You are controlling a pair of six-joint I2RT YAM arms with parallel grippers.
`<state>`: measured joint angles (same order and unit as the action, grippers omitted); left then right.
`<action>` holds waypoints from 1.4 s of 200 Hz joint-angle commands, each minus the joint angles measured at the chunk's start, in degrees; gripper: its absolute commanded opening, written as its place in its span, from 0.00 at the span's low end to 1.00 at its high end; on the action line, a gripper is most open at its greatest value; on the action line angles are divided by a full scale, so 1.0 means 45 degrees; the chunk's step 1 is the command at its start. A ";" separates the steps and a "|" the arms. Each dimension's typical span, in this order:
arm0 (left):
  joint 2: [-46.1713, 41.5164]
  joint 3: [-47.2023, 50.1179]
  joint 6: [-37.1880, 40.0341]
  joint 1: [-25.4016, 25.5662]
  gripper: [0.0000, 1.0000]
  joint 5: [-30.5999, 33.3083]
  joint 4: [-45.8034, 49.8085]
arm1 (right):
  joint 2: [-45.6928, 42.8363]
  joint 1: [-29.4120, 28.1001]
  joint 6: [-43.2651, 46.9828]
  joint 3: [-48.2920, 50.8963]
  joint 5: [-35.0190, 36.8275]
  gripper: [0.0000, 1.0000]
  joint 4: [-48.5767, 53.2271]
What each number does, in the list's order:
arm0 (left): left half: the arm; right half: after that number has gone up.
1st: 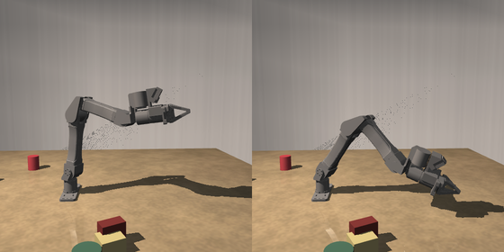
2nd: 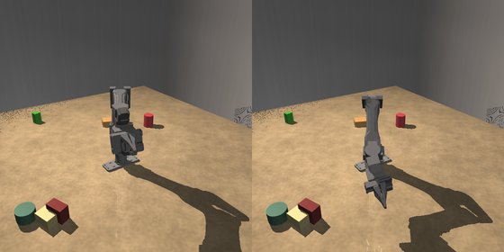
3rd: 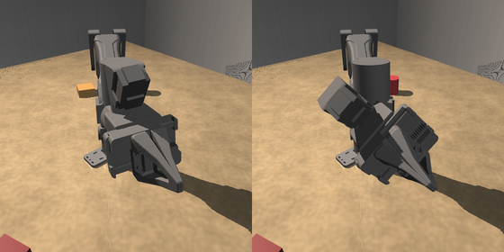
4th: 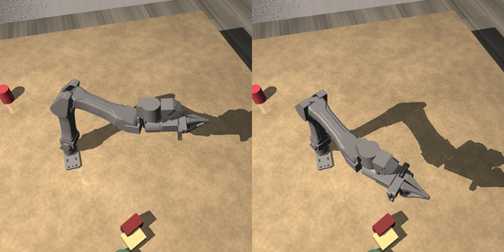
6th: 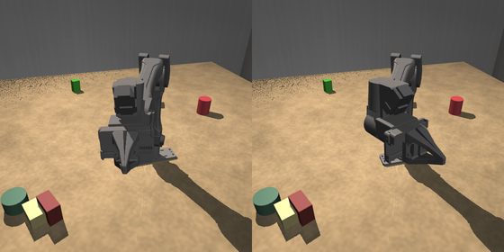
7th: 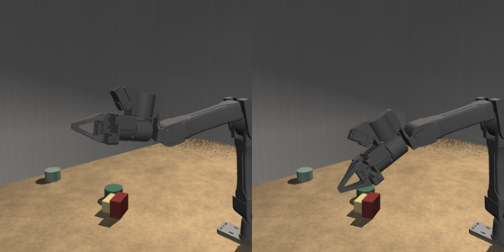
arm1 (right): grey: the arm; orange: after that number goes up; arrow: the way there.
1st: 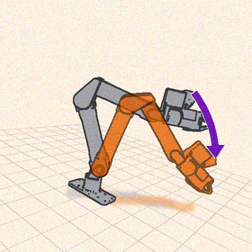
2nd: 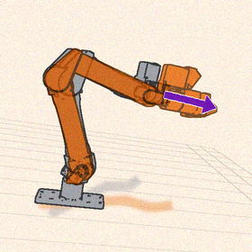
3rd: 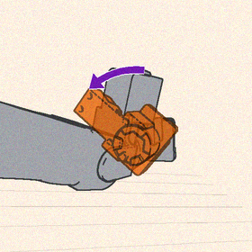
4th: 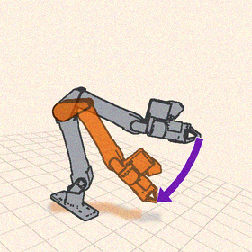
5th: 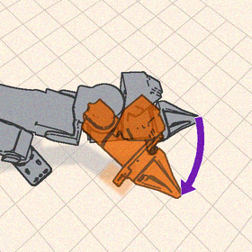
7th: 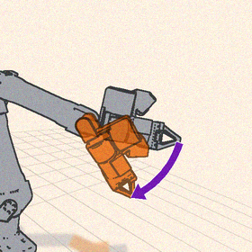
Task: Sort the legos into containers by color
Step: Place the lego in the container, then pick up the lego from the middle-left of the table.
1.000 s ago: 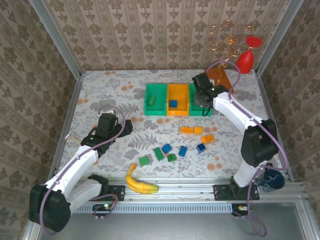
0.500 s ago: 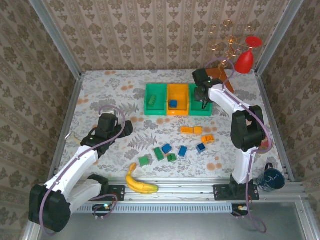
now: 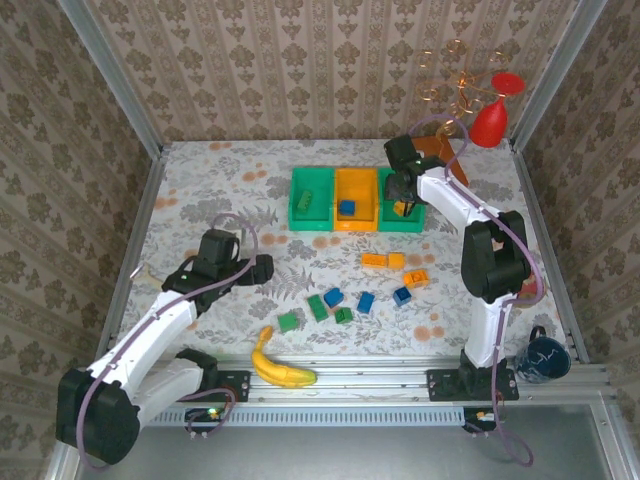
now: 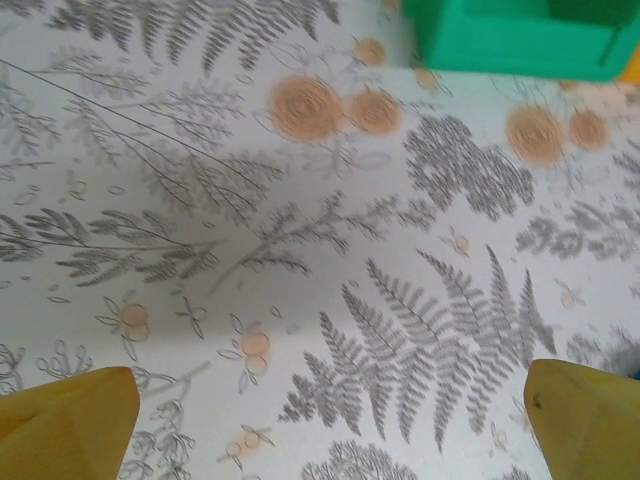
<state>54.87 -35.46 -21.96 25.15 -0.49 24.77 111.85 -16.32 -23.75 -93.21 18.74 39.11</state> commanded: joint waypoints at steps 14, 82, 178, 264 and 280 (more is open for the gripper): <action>-0.0186 -0.0796 0.0720 0.1506 1.00 -0.0117 0.1724 | -0.1809 0.0029 -0.0271 0.0997 -0.0350 0.74 0.0117; 0.0220 -0.1006 -0.0075 0.4148 0.99 0.1186 0.3322 | -0.5281 -0.0036 -0.1277 0.4240 -0.0974 0.93 -0.0463; 0.1758 -0.1332 -0.1379 0.6542 1.00 0.2402 0.4998 | -0.8598 -0.0443 -0.2999 0.6678 -0.0325 1.00 0.0525; 0.3036 -0.1450 -0.0934 0.6802 1.00 0.1640 0.4498 | -0.9759 -0.0457 -0.3624 0.7431 -0.0122 1.00 0.0625; 0.3465 -0.1532 -0.0806 0.6892 1.00 0.1489 0.4429 | -0.9759 -0.0461 -0.3668 0.7441 -0.0125 1.00 0.0627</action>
<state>68.27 -40.62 -26.96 55.22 7.99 44.93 68.93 -18.06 -38.68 -60.25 16.29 40.58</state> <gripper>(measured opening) 0.999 0.999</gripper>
